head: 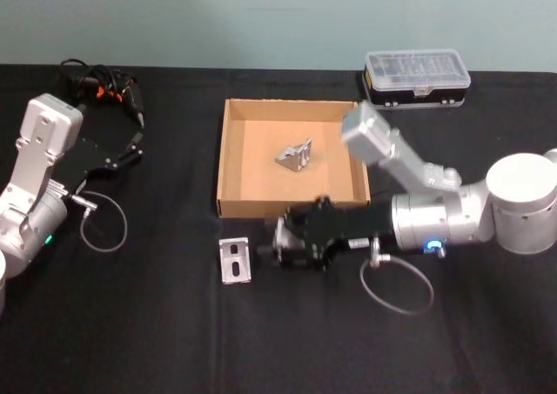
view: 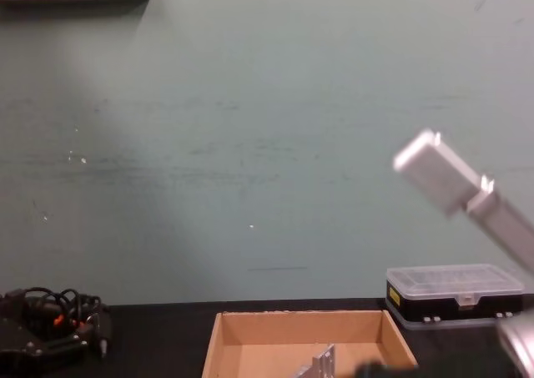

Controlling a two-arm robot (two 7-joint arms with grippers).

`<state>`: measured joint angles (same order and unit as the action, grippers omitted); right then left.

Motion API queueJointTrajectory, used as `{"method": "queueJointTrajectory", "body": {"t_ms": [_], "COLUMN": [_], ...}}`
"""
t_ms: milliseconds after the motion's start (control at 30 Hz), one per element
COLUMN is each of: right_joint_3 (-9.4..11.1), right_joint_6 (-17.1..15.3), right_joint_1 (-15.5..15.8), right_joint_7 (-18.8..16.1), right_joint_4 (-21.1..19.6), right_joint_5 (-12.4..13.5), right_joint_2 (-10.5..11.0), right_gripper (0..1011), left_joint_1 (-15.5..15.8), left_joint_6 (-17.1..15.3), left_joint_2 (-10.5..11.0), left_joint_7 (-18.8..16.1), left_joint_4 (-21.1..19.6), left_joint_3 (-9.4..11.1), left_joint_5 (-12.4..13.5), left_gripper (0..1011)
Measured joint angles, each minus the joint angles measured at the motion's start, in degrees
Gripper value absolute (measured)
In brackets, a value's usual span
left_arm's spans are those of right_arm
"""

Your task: Use one hand to pick up the angle iron from the table and place it into the box.

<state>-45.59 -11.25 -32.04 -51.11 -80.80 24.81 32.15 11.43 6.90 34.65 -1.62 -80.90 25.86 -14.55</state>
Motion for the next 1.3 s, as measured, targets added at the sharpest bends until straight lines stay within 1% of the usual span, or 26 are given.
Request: {"method": "queueJointTrajectory", "body": {"t_ms": [100, 133, 167, 200, 300, 333, 433, 467, 567, 600, 667, 700, 733, 800, 867, 900, 1033, 1100, 1300], "right_joint_3": [2.00, 3.06, 3.06, 3.96, 5.07, 5.66, 6.81, 7.38, 8.07, 8.53, 8.96, 9.36, 9.36, 10.20, 10.57, 10.99, 11.67, 11.92, 12.28], "right_joint_6": [0.06, 0.06, 0.06, 0.06, 0.13, 0.14, -0.38, -0.86, -1.14, -0.90, -0.35, 0.04, 0.04, 0.28, 0.29, 0.24, -0.58, -1.08, -2.49], "right_joint_1": [-0.11, -0.24, -0.24, -0.40, -1.00, -1.52, -2.37, -2.72, -3.16, -3.45, -3.58, -3.71, -3.71, -3.81, -3.86, -3.94, -4.50, -4.89, -5.84], "right_joint_7": [2.13, 3.61, 3.61, 5.45, 8.14, 10.01, 13.93, 16.06, 19.00, 21.12, 23.57, 25.79, 25.79, 29.58, 31.06, 32.48, 34.79, 35.38, 35.93], "right_joint_4": [-1.25, -1.56, -1.56, -1.62, -0.95, 0.08, 2.45, 3.76, 5.49, 6.80, 8.06, 9.48, 9.48, 11.94, 12.95, 14.19, 17.17, 18.61, 21.21], "right_joint_5": [2.35, 3.25, 3.25, 3.89, 4.16, 4.18, 4.05, 3.82, 2.94, 1.98, 0.75, -0.28, -0.28, -1.73, -2.19, -2.67, -3.49, -3.82, -4.56], "right_joint_2": [-0.47, -0.96, -0.96, -1.56, -2.74, -3.73, -5.77, -6.94, -8.30, -9.26, -10.16, -11.02, -11.02, -12.66, -13.34, -14.07, -15.73, -16.48, -17.95], "right_gripper": [452, 452, 452, 452, 452, 452, 452, 452, 452, 452, 452, 452, 452, 452, 452, 452, 452, 452, 452], "left_joint_1": [0.00, 0.00, 0.00, 0.00, 0.00, 0.00, 0.00, 0.00, 0.00, 0.00, 0.00, 0.00, 0.00, 0.00, 0.00, 0.00, 0.00, 0.00, 0.00], "left_joint_6": [0.00, 0.00, 0.00, 0.00, 0.00, 0.00, 0.00, 0.00, 0.00, 0.00, 0.00, 0.00, 0.00, 0.00, 0.00, 0.00, 0.00, 0.00, 0.00], "left_joint_2": [0.00, 0.00, 0.00, 0.00, 0.00, 0.00, 0.00, 0.00, 0.00, 0.00, 0.00, 0.00, 0.00, 0.00, 0.00, 0.00, 0.00, 0.00, 0.00], "left_joint_7": [0.00, 0.00, 0.00, 0.00, 0.00, 0.00, 0.00, 0.00, 0.00, 0.00, 0.00, 0.00, 0.00, 0.00, 0.00, 0.00, 0.00, 0.00, 0.00], "left_joint_4": [0.00, 0.00, 0.00, 0.00, 0.00, 0.00, 0.00, 0.00, 0.00, 0.00, 0.00, 0.00, 0.00, 0.00, 0.00, 0.00, 0.00, 0.00, 0.00], "left_joint_3": [0.00, 0.00, 0.00, 0.00, 0.00, 0.00, 0.00, 0.00, 0.00, 0.00, 0.00, 0.00, 0.00, 0.00, 0.00, 0.00, 0.00, 0.00, 0.00], "left_joint_5": [0.00, 0.00, 0.00, 0.00, 0.00, 0.00, 0.00, 0.00, 0.00, 0.00, 0.00, 0.00, 0.00, 0.00, 0.00, 0.00, 0.00, 0.00, 0.00], "left_gripper": [1000, 1000, 1000, 1000, 1000, 1000, 1000, 1000, 1000, 1000, 1000, 1000, 1000, 1000, 1000, 1000, 1000, 1000, 1000]}}
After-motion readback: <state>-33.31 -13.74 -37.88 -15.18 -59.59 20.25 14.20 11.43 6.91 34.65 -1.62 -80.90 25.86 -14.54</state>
